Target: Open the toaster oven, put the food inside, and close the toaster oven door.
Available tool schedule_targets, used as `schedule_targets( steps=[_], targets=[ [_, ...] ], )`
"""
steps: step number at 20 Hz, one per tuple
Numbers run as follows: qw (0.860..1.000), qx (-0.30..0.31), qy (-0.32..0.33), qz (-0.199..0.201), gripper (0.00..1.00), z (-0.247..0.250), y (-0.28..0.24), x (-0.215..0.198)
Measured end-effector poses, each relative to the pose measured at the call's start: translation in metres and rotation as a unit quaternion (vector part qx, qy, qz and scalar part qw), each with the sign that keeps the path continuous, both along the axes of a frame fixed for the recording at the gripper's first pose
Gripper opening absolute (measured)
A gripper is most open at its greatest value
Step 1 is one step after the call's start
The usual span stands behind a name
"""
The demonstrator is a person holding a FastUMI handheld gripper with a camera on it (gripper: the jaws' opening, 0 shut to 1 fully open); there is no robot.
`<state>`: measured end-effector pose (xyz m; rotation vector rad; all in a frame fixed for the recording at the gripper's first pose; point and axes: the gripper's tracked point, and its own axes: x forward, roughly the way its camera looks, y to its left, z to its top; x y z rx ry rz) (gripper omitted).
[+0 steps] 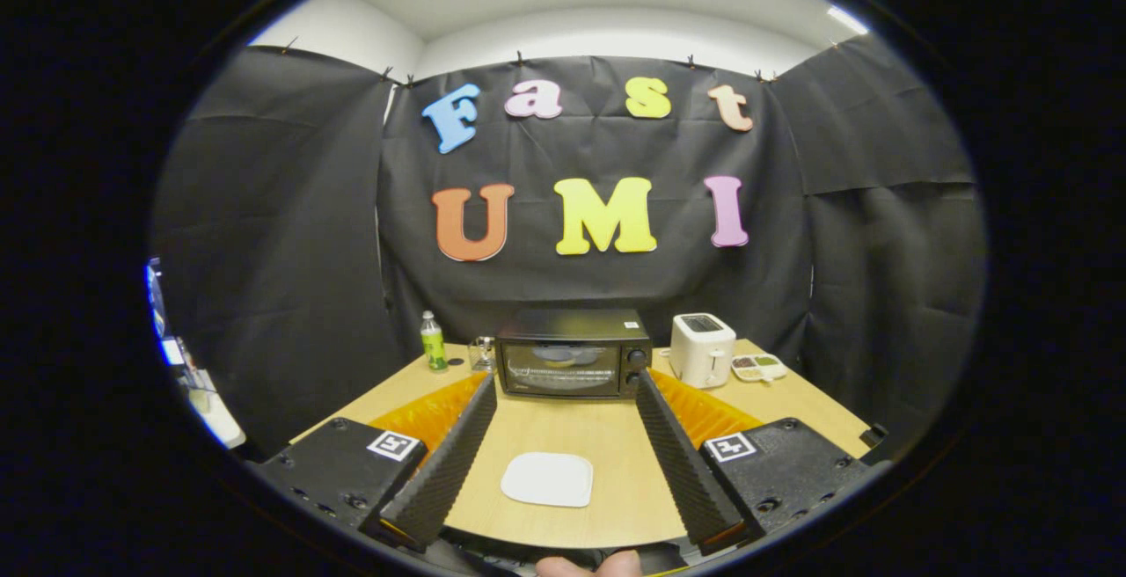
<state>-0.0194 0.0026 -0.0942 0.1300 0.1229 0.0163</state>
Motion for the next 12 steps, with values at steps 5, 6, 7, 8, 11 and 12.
schedule_targets(
  steps=[5,6,7,8,11,12],
  targets=[
    [1.0,0.004,0.0,-0.004,1.0,-0.0014,-0.0004,0.0009],
    [1.0,0.003,-0.004,-0.009,1.0,0.0003,-0.003,0.001],
    [1.0,0.001,-0.003,-0.012,1.0,0.0003,-0.0042,0.0014],
    [1.0,0.002,-0.004,-0.012,1.0,0.0015,-0.0024,0.0005],
    [1.0,0.005,-0.006,-0.013,1.0,0.0023,-0.0008,0.0003],
    [1.0,0.006,-0.006,-0.012,1.0,0.0014,0.0001,0.0003]
  ],
)
